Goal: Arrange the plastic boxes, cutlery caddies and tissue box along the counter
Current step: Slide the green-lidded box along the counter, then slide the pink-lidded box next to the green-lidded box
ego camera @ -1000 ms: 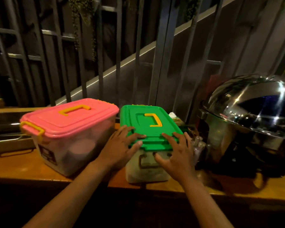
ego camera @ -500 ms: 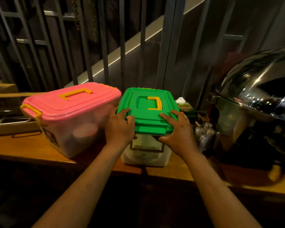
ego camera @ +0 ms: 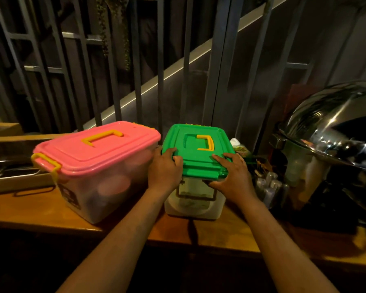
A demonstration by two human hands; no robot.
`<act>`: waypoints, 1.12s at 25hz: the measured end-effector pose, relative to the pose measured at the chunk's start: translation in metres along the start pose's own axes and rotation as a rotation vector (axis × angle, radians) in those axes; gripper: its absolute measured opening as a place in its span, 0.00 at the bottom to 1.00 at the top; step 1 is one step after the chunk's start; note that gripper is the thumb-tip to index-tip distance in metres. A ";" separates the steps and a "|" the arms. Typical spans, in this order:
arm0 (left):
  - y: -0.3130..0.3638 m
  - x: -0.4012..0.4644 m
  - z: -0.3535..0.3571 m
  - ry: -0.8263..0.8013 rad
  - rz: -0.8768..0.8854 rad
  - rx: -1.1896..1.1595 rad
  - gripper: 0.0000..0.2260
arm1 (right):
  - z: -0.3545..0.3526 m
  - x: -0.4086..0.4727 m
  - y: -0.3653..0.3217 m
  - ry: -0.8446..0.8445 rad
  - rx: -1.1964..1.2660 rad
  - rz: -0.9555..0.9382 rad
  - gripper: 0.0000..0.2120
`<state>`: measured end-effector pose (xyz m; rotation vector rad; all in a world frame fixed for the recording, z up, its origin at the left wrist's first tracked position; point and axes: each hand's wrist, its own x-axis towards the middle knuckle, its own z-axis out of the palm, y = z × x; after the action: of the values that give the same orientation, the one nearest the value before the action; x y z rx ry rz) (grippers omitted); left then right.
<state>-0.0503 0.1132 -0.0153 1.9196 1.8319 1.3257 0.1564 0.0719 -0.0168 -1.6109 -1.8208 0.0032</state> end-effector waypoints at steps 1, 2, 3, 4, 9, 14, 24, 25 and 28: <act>-0.001 0.003 0.002 -0.011 0.010 0.005 0.24 | 0.001 0.004 0.001 -0.006 -0.005 0.000 0.38; -0.002 0.006 0.004 -0.024 0.019 0.002 0.25 | 0.002 0.008 0.002 -0.015 -0.008 0.004 0.38; -0.003 0.010 0.005 -0.043 0.021 -0.001 0.26 | 0.002 0.011 0.003 -0.027 -0.011 0.012 0.38; -0.005 0.014 0.007 -0.064 0.025 0.005 0.27 | 0.002 0.015 0.004 -0.040 -0.024 0.021 0.38; -0.008 0.025 0.005 -0.200 0.061 0.118 0.22 | 0.000 0.026 0.001 -0.111 -0.158 0.102 0.41; -0.020 0.008 -0.036 -0.301 0.296 0.163 0.22 | 0.004 0.003 -0.024 -0.057 -0.304 0.154 0.43; -0.142 -0.011 -0.213 0.137 0.231 0.395 0.14 | 0.062 -0.021 -0.174 0.074 0.069 -0.298 0.31; -0.156 -0.009 -0.224 0.093 0.212 0.429 0.15 | 0.069 -0.019 -0.191 0.058 0.128 -0.347 0.30; -0.189 0.002 -0.249 -0.031 0.147 0.494 0.17 | 0.094 -0.019 -0.242 -0.048 0.179 -0.426 0.30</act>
<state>-0.3558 0.0501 0.0072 2.3317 2.1945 0.9258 -0.1010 0.0408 0.0082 -1.0878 -2.1031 0.0123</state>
